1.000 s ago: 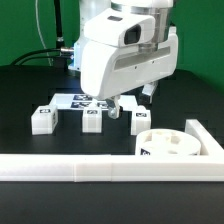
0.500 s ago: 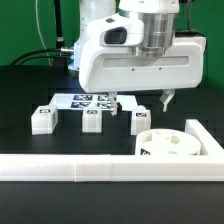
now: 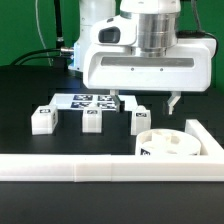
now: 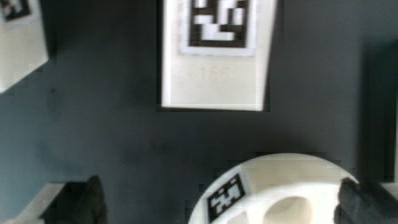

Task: Assemble stool

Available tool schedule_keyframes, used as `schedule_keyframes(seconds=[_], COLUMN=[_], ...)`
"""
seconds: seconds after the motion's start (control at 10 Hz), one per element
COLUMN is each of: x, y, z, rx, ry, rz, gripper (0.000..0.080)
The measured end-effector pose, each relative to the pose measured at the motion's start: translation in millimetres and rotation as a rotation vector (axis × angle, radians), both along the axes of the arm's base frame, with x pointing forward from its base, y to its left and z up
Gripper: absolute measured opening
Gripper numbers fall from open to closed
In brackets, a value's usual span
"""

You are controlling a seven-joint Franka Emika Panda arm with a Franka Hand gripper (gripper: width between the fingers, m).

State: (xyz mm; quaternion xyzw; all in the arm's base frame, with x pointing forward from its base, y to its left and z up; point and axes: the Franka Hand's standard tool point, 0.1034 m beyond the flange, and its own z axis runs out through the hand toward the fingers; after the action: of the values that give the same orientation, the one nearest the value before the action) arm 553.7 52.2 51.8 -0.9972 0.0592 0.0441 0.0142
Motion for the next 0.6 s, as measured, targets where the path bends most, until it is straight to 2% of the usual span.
schedule_keyframes(seconds=[0.4,0.5,0.6], x=[-7.0,-11.5,-9.0], y=[-0.1,-0.9,-3.0], z=[-1.3,-1.4,-1.2], rx=[0.0,0.012,0.032], ry=[0.067,0.141,0.202], rz=[0.011,0.025,0.033], gripper=[0.0649,0.0649,0.0649])
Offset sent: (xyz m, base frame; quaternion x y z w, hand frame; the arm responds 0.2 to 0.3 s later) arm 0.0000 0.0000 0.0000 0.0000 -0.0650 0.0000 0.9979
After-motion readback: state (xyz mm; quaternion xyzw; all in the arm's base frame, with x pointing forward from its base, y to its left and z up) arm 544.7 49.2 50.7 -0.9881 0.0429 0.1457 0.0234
